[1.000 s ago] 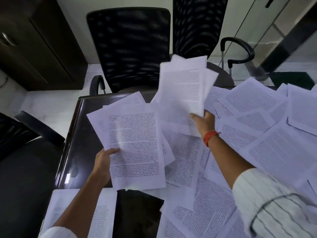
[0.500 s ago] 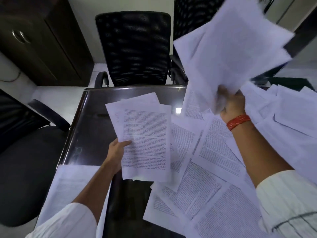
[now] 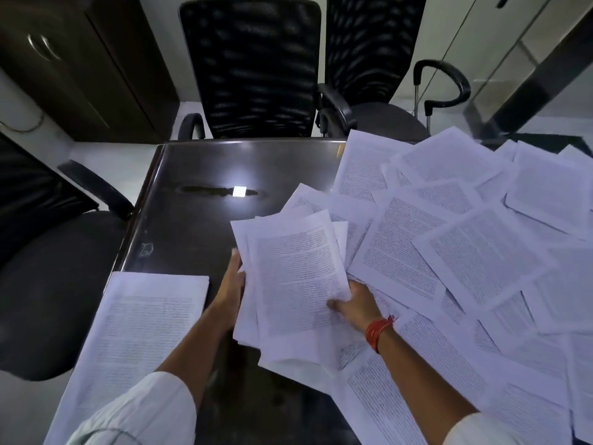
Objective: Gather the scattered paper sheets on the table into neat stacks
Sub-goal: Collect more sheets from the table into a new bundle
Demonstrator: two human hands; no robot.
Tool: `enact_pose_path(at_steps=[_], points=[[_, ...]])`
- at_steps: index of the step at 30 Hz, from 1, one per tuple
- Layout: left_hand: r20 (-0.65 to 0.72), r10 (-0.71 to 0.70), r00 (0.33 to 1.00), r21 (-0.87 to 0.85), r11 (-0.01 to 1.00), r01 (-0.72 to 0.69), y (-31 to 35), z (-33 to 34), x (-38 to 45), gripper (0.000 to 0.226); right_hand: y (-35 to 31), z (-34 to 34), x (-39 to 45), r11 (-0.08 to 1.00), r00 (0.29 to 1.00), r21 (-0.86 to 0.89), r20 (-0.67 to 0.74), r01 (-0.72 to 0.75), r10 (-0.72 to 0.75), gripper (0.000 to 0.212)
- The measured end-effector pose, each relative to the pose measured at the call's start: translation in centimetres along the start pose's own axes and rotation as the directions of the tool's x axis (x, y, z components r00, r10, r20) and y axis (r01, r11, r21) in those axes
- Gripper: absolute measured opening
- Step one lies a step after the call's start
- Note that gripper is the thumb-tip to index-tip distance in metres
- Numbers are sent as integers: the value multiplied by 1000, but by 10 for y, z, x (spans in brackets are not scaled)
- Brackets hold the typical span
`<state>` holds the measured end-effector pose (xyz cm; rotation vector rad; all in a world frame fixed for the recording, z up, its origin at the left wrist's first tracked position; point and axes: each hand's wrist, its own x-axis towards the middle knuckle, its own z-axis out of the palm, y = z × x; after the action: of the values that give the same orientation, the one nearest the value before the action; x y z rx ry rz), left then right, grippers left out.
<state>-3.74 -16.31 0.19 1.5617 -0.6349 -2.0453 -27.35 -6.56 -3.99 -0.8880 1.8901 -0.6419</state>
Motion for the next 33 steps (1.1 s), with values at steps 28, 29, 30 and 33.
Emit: enact_pose_path(at_steps=[28, 29, 30, 33], points=[[253, 669, 699, 125, 694, -709, 60, 32, -39, 48, -120, -78, -34, 752, 848, 399, -326, 525, -418, 33], [253, 666, 701, 119, 698, -706, 58, 33, -38, 44, -116, -79, -32, 746, 840, 403, -367, 530, -399, 34], [251, 656, 712, 110, 711, -694, 56, 33, -36, 40, -111, -78, -30, 748, 837, 404, -398, 527, -374, 35], [235, 578, 781, 103, 784, -612, 45, 31, -26, 38, -91, -66, -18, 807, 896, 433, -367, 403, -250, 61]])
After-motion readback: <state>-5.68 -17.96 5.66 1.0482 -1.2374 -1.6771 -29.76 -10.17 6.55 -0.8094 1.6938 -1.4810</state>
